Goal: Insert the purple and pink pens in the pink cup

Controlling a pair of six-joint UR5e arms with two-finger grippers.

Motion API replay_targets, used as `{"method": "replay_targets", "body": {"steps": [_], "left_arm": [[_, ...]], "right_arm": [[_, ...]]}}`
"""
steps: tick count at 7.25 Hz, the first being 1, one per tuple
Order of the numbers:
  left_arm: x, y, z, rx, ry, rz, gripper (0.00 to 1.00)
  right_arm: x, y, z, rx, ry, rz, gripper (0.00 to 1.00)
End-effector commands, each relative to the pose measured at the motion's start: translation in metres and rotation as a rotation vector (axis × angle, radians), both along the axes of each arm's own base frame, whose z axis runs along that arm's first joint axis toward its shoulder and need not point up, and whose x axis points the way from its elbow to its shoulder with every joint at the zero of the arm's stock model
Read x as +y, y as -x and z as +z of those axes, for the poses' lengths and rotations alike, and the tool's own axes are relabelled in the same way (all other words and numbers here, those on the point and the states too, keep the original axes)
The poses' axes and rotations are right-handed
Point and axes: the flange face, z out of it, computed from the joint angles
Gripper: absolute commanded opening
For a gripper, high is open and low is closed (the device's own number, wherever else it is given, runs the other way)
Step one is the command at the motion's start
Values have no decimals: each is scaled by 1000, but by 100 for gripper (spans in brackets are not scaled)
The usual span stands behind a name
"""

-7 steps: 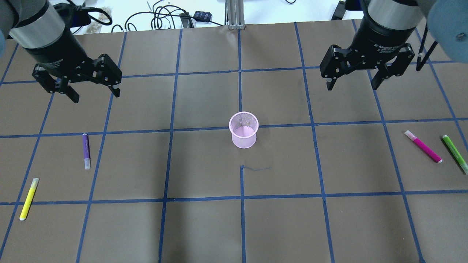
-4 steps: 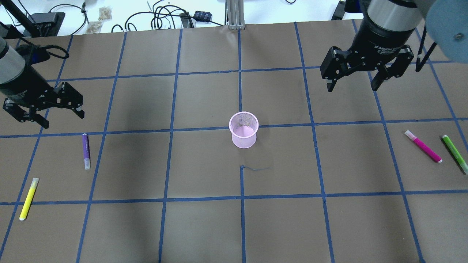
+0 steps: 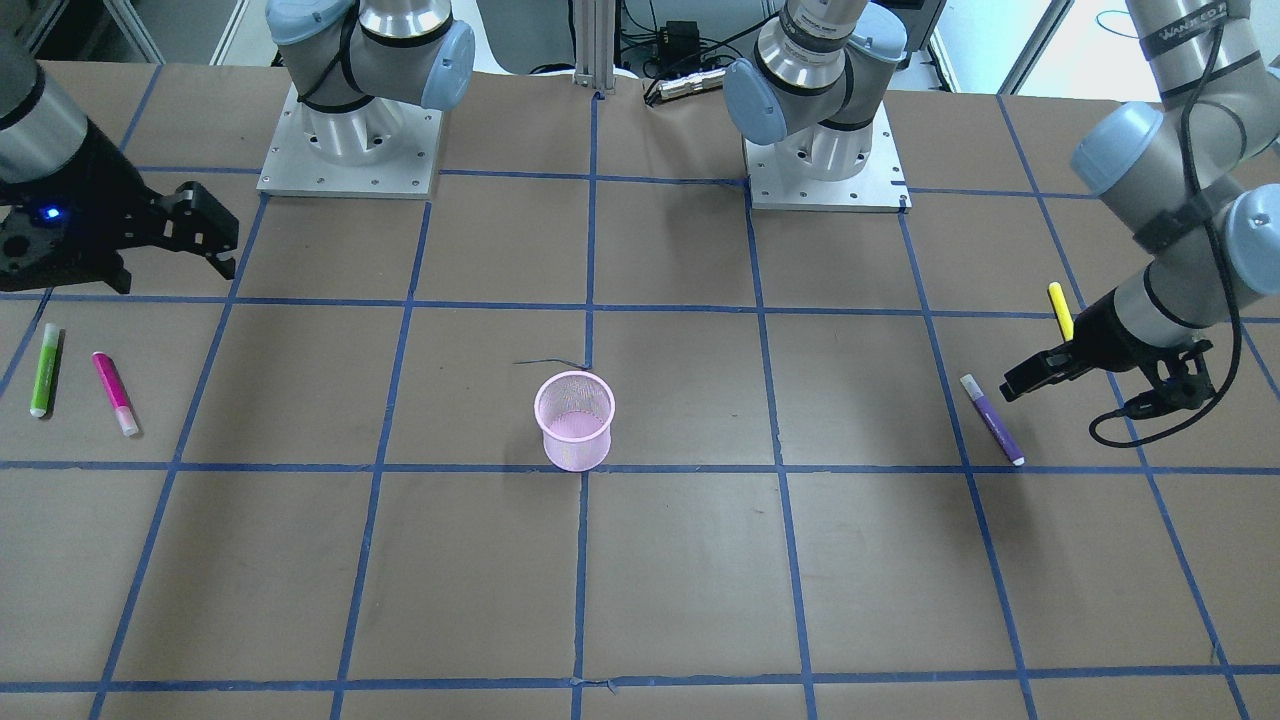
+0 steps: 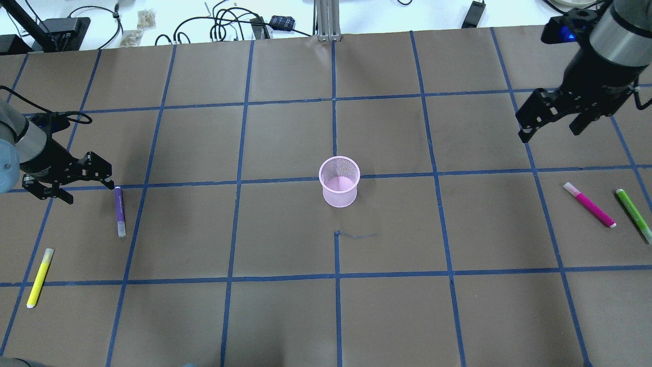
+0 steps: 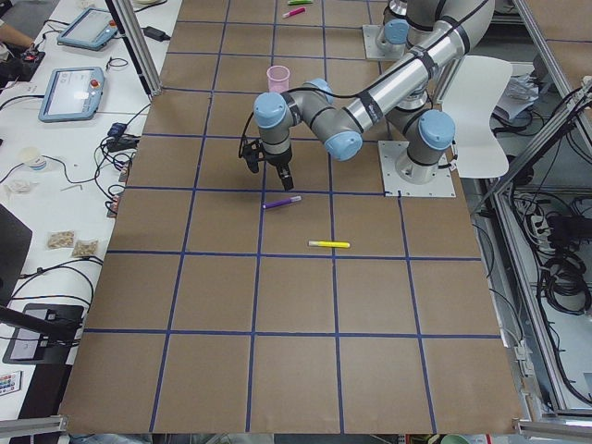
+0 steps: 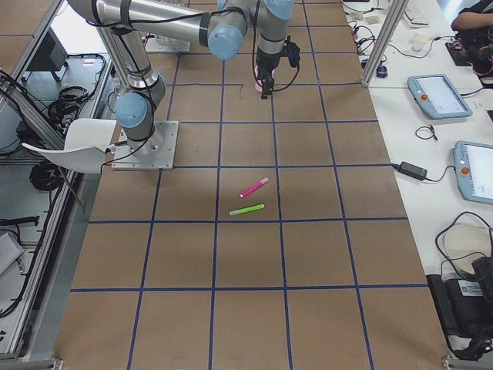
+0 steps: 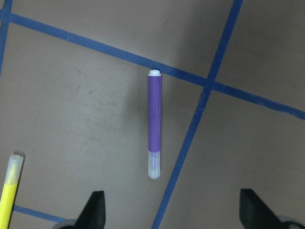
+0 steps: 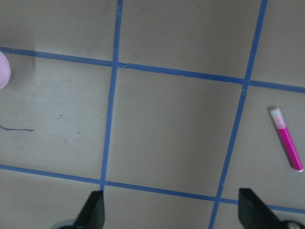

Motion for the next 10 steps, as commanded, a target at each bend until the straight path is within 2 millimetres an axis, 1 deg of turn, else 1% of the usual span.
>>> {"method": "replay_targets", "body": {"steps": [1,2,3,4,5,6,7,8,9,10], "left_arm": [[-11,-7,-35,-17,0,8,100],[-14,-8,-41,-33,21,7,100],[-15,-8,-51,-47,47,9,100],[-16,-9,-62,-50,58,12,100],[-19,-10,-68,-53,63,12,100],[-19,-10,-71,-55,62,20,87],[-19,-11,-72,-57,60,32,82],[-18,-10,-76,-52,53,29,82],[-19,-10,-79,-44,51,34,82],[-19,-10,-82,-39,48,35,82]], "right_arm": [[19,91,-50,11,62,202,100],[31,121,-76,23,81,252,100],[46,143,-106,5,78,275,100],[54,162,-136,0,77,304,100],[59,181,-159,11,85,356,100],[61,199,-179,8,80,381,100],[61,208,-199,-18,63,412,100],[58,214,-207,3,72,447,100],[57,219,-212,13,78,443,100],[58,219,-223,-9,71,443,100]]}}
